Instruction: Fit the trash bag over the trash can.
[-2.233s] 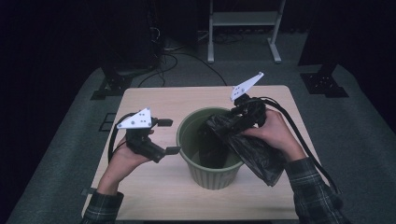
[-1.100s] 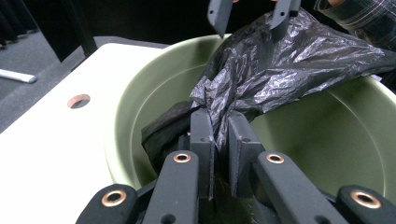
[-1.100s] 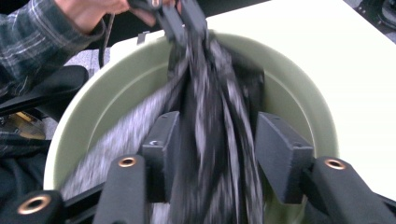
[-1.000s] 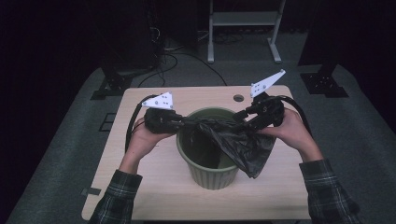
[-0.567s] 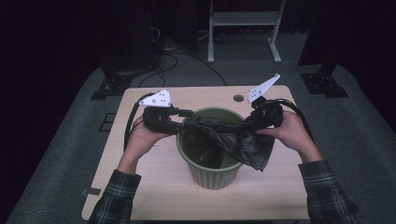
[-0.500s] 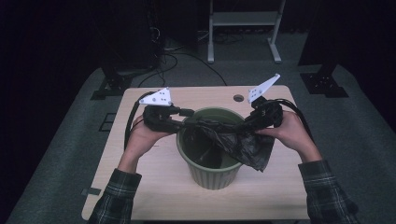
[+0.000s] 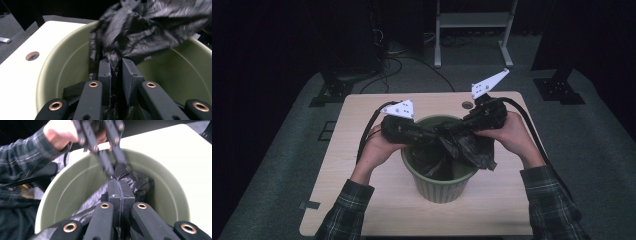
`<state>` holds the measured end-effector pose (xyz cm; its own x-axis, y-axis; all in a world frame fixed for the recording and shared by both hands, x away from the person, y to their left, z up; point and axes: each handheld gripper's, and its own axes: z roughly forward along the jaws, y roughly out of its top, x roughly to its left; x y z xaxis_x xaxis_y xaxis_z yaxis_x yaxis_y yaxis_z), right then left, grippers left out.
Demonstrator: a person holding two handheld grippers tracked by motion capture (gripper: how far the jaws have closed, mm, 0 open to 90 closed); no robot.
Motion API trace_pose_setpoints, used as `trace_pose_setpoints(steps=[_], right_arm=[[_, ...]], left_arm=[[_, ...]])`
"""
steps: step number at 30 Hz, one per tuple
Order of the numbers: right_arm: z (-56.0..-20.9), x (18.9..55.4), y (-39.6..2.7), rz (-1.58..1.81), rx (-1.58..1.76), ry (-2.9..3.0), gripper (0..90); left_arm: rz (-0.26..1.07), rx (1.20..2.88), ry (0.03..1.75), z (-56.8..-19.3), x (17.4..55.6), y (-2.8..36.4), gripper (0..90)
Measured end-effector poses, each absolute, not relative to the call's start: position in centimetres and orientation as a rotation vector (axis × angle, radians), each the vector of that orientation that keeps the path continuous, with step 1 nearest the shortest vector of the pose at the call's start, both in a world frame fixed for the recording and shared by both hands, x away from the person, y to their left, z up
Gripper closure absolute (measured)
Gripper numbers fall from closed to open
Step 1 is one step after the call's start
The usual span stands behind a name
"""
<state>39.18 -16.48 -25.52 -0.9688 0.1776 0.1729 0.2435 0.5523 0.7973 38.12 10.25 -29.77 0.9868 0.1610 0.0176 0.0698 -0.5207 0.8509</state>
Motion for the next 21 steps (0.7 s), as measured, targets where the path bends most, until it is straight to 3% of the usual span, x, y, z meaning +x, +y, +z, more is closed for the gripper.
trace_pose_setpoints(steps=[4,9,17,18,19,21], right_arm=[[-25.3,39.7,-14.4,-1.419,-0.356,-2.708,89.8],[-25.8,40.1,-13.4,-1.383,-0.352,-2.727,89.8],[-26.1,39.7,-13.2,-1.368,-0.317,-2.723,89.8],[-26.0,39.6,-13.2,-1.374,-0.314,-2.714,89.8],[-25.9,39.5,-13.3,-1.386,-0.307,-2.712,89.4],[-25.8,39.5,-13.5,-1.384,-0.322,-2.729,80.1]], left_arm=[[0.098,2.137,0.138,-30.1,37.8,9.5,77.4],[0.180,2.109,0.187,-29.5,37.5,11.1,61.6],[0.199,2.093,0.185,-28.5,37.9,11.3,54.9],[0.189,2.101,0.175,-28.6,37.9,11.1,60.0],[0.174,2.116,0.164,-28.8,37.9,10.8,72.8],[0.160,2.117,0.156,-29.1,37.9,10.7,83.5]])
